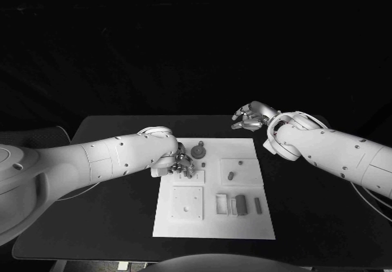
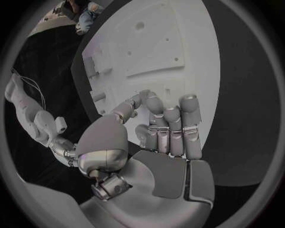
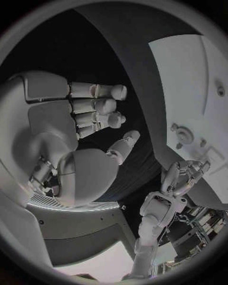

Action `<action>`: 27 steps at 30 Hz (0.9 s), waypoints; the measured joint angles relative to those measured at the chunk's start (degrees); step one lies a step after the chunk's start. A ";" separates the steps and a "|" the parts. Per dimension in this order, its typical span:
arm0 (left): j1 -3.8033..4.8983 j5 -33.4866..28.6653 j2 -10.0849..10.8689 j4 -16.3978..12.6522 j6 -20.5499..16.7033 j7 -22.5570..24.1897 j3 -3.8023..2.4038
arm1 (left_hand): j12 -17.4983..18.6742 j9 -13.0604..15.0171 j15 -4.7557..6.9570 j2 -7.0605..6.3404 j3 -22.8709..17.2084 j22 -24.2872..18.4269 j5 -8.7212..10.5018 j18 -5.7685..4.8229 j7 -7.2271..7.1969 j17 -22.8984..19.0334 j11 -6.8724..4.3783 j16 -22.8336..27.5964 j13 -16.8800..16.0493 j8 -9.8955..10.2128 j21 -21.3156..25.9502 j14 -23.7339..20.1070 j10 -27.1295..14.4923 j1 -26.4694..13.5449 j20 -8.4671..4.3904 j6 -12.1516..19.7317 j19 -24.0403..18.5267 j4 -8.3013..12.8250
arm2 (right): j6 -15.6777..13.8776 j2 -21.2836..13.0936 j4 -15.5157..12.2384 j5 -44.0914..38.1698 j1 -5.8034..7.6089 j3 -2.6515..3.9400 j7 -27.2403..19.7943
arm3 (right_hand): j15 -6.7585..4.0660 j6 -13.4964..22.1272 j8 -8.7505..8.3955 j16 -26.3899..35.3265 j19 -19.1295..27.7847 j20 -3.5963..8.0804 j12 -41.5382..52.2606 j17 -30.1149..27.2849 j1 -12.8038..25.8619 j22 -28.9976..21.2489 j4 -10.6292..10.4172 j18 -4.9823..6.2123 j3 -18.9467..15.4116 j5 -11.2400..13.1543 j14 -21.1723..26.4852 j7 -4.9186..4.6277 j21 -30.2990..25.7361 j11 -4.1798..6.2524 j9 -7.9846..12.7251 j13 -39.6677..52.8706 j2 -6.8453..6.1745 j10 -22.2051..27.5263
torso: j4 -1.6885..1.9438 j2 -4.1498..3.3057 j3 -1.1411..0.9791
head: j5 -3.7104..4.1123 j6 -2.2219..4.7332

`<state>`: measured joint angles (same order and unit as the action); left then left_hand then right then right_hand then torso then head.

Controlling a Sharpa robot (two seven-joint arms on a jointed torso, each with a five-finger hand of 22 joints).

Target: Assemble the parts on the task board

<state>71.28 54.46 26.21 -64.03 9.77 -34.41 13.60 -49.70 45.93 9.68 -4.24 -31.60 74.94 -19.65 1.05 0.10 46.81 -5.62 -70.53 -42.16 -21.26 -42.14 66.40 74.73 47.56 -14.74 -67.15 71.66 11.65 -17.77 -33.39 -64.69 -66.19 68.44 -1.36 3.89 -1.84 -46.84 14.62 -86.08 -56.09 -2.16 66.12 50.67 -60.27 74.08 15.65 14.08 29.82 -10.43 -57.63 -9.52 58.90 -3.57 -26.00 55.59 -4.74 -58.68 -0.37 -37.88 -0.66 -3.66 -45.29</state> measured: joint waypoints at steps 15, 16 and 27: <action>-0.12 0.01 -0.03 0.32 -0.06 -0.01 0.02 | -1.28 0.50 0.78 -3.66 1.63 -0.01 14.40 0.30 0.52 -1.18 -0.12 -1.31 0.75 0.84 0.00 -0.93 -0.92 -3.34 -0.62 -0.52 -0.64 -3.24 | 0.02 -0.11 -0.08 0.00 0.00 0.00 0.01 | 0.01 0.16 0.00 0.00 -0.15 0.14 0.00 0.00 0.00 -0.05 0.00 0.00 0.00 0.00 0.00 -0.16 0.00 0.00 0.05 0.01 0.00 -0.01 | -0.01 0.01 -0.02 | 0.07 -0.05; -0.13 0.01 -0.03 0.34 -0.08 -0.01 0.02 | -1.28 0.53 0.78 -3.95 1.50 -0.01 14.98 0.30 0.51 -1.30 -0.12 -1.32 0.81 0.84 0.00 -0.93 -0.92 -3.55 -0.62 -0.52 -0.64 -3.67 | 0.02 -0.11 -0.08 0.00 0.00 0.00 0.01 | 0.01 0.16 0.00 0.00 -0.15 0.14 0.00 0.00 0.00 -0.04 0.00 0.00 0.00 0.00 0.00 -0.16 0.00 0.00 0.05 0.01 0.00 -0.01 | -0.01 0.01 -0.02 | 0.08 -0.06; -0.14 0.01 0.98 -0.08 -0.76 0.15 -0.01 | -1.50 0.63 0.78 -5.26 1.35 -0.02 16.07 0.30 0.50 -1.48 -0.12 -1.58 0.92 0.84 0.00 -0.94 -0.92 -3.54 -0.61 -0.51 -0.63 -4.37 | 0.02 -0.20 0.00 0.00 0.00 0.00 0.01 | 0.02 0.14 0.00 0.00 -0.12 0.12 0.00 0.01 0.00 -0.04 0.00 0.00 0.00 0.00 0.00 -0.14 0.00 0.00 0.04 -0.04 0.00 -0.01 | 0.00 0.02 -0.01 | 0.05 0.03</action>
<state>71.14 54.47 27.19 -64.11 9.01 -34.26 13.59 -51.20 46.57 10.45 -9.50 -30.25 74.92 -3.59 1.35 0.60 45.33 -5.74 -72.11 -41.24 -20.42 -42.14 65.46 73.81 44.02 -15.35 -67.66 71.02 7.28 -17.75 -33.59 -64.69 -66.19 68.44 -1.36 3.90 -1.82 -46.69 14.62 -86.08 -56.21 -2.04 66.12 50.68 -60.27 74.04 15.65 14.08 29.82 -10.43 -57.63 -9.66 58.90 -3.57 -25.96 55.54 -4.74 -58.69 -0.37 -37.86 -0.67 -3.61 -45.26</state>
